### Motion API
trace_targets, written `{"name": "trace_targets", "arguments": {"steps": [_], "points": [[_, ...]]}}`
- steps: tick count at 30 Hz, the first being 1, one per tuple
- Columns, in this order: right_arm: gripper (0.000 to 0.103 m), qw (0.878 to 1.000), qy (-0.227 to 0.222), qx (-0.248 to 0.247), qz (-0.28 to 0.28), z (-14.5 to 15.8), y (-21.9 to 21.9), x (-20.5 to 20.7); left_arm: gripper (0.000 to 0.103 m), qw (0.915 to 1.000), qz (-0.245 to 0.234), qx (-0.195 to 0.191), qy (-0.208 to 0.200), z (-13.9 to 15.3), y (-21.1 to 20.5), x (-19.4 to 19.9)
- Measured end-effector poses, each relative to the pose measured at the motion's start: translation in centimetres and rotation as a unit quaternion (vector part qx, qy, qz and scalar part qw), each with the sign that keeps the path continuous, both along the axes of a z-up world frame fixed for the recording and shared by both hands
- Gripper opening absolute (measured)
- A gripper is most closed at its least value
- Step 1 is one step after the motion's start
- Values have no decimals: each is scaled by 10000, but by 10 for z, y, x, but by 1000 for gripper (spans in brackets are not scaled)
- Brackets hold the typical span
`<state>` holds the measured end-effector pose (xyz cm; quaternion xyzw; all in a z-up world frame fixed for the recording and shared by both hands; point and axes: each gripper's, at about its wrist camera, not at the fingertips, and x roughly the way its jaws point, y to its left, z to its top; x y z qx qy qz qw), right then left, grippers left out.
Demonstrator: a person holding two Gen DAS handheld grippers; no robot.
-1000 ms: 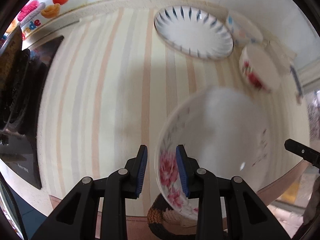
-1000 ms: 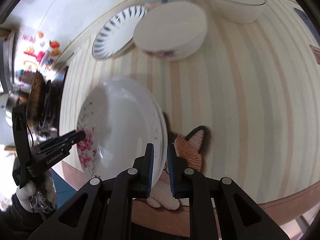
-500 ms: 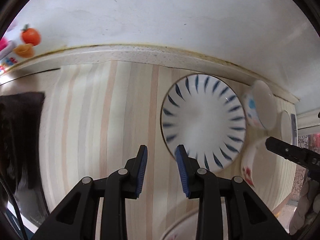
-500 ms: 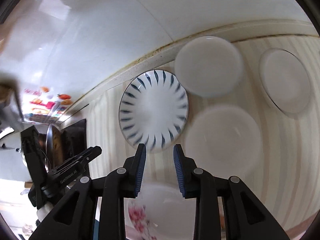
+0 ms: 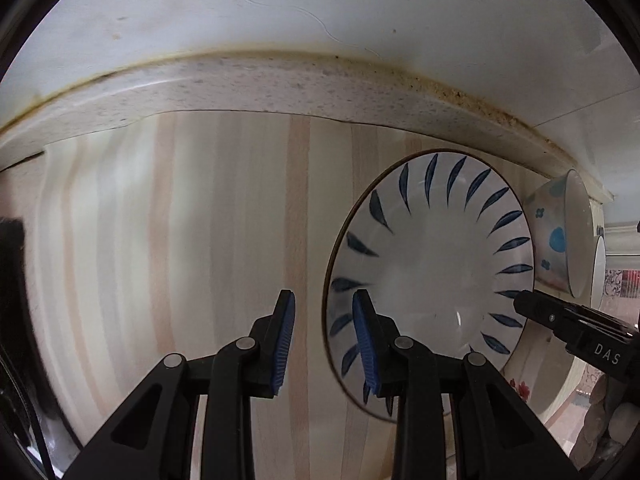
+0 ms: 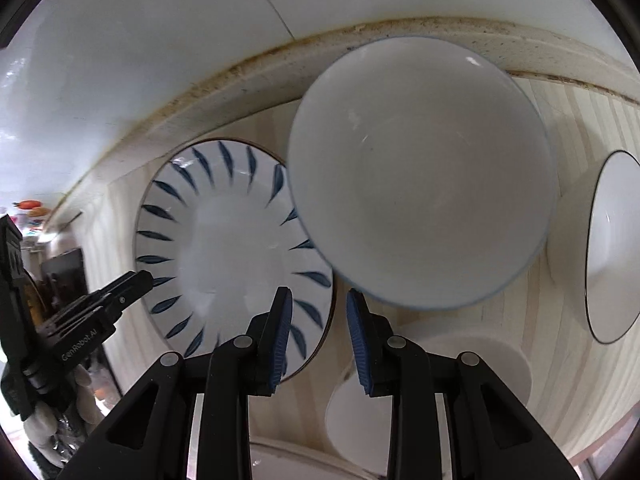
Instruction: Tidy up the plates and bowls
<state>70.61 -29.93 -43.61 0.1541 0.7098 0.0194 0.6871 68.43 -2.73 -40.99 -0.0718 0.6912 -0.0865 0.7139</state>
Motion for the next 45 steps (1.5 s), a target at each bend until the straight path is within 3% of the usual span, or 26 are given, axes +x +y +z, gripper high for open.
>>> {"name": "trace_targets", "arguments": {"steps": [3, 4, 5, 6, 15, 23, 35, 45], "points": [[26, 9999, 4, -120, 37, -6, 2, 4, 26, 9997, -23, -184, -136, -2, 2, 2], [24, 9998, 24, -166, 47, -7, 3, 5, 18, 9995, -47, -240, -199, -1, 1, 2], [14, 9997, 35, -210, 76, -9, 4, 6, 18, 9995, -58, -223, -206, 0, 0, 2], [11, 9996, 40, -253, 78, -9, 5, 5, 18, 9996, -62, -185, -209, 1, 0, 3], [11, 9993, -137, -258, 233, -4, 6, -5, 18, 9993, -95, -69, -342, 15, 12, -3], [11, 9990, -350, -28, 271, 14, 9, -13, 18, 9979, -39, -10, -648, 55, 25, -23], [11, 9953, -698, 178, 641, 73, 7, -62, 18, 9944, -18, 117, -1046, 111, 27, -100], [11, 9933, -697, 221, 900, 80, 14, -156, 18, 9960, -32, 90, -887, 98, -3, -183]]}}
